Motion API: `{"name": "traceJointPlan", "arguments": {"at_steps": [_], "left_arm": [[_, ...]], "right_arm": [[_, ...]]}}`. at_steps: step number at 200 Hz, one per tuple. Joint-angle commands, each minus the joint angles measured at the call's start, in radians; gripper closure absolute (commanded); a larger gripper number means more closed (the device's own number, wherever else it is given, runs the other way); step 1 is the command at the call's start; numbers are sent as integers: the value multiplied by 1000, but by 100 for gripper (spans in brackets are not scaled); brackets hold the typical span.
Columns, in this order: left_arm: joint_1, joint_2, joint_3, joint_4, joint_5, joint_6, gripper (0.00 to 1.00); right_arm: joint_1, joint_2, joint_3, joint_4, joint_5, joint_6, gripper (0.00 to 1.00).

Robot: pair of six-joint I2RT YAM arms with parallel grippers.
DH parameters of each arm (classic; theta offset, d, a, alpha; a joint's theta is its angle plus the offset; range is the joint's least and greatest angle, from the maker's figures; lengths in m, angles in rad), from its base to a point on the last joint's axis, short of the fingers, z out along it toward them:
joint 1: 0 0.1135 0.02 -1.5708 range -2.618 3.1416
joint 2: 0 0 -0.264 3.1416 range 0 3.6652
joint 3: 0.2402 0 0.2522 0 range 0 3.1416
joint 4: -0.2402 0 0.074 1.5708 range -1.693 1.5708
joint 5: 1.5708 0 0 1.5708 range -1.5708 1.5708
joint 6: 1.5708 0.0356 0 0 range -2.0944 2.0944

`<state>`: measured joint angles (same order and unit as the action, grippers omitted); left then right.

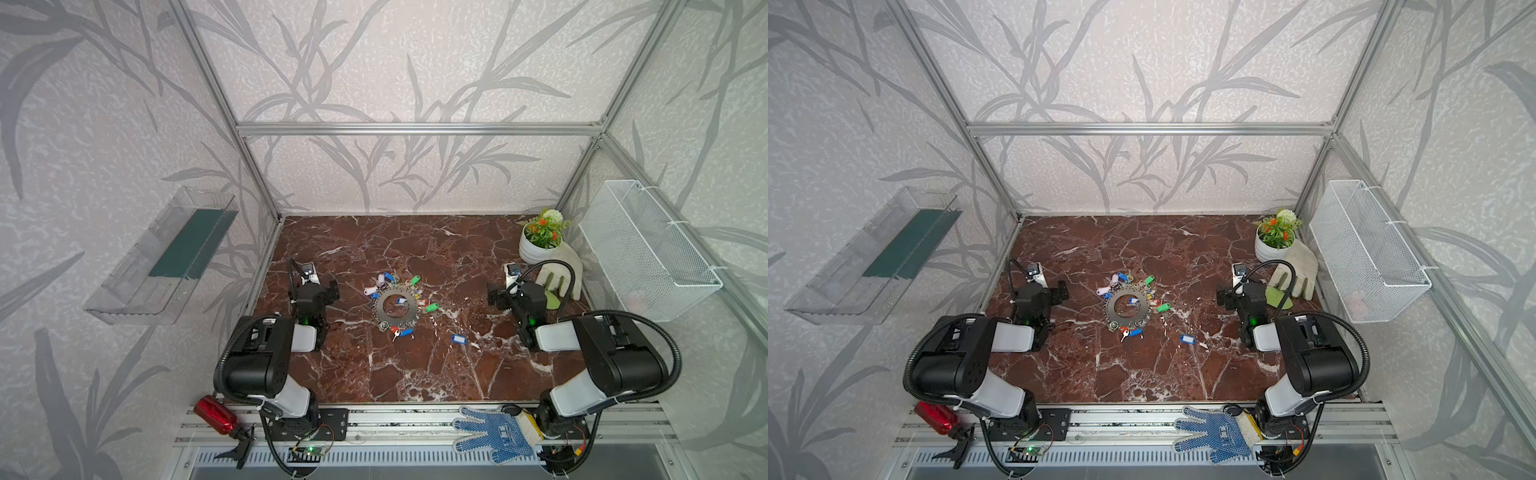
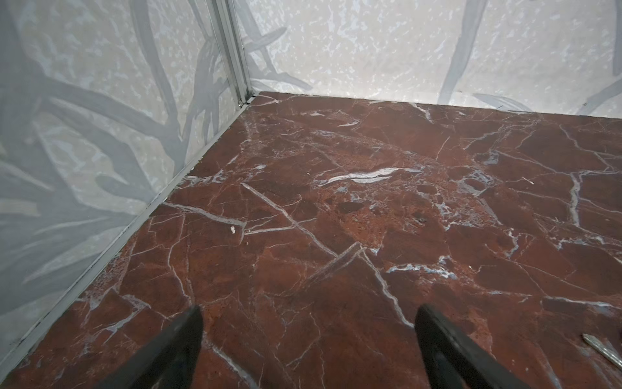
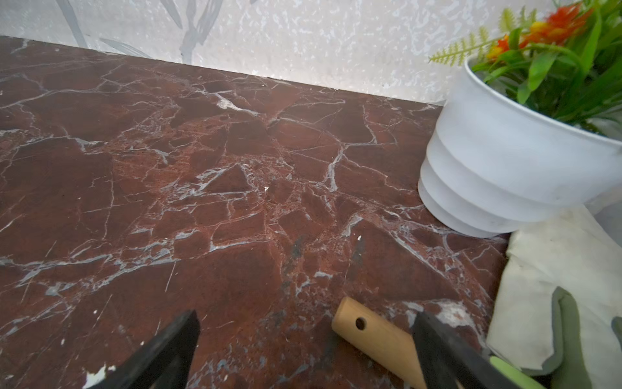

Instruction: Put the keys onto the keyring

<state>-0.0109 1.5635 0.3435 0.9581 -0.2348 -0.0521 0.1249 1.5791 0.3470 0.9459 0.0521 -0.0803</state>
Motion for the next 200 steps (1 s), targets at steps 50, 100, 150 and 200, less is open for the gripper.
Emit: {"name": "traceJointPlan", "arguments": {"at_steps": [50,100,150,200], "left_arm": [[8,11,19,29,-11,15,1],[8,11,18,29,-12,15,1],[8,10,18,28,-11,16,1],[8,11,18,30,-11,15,1]], "right_arm": [[-4,9,23,46,14,-11,1],[-4,10,23,48,14,-10,1],[-4,10,21,49,13,-9,1],[-4,9,21,49,14,-9,1]]}}
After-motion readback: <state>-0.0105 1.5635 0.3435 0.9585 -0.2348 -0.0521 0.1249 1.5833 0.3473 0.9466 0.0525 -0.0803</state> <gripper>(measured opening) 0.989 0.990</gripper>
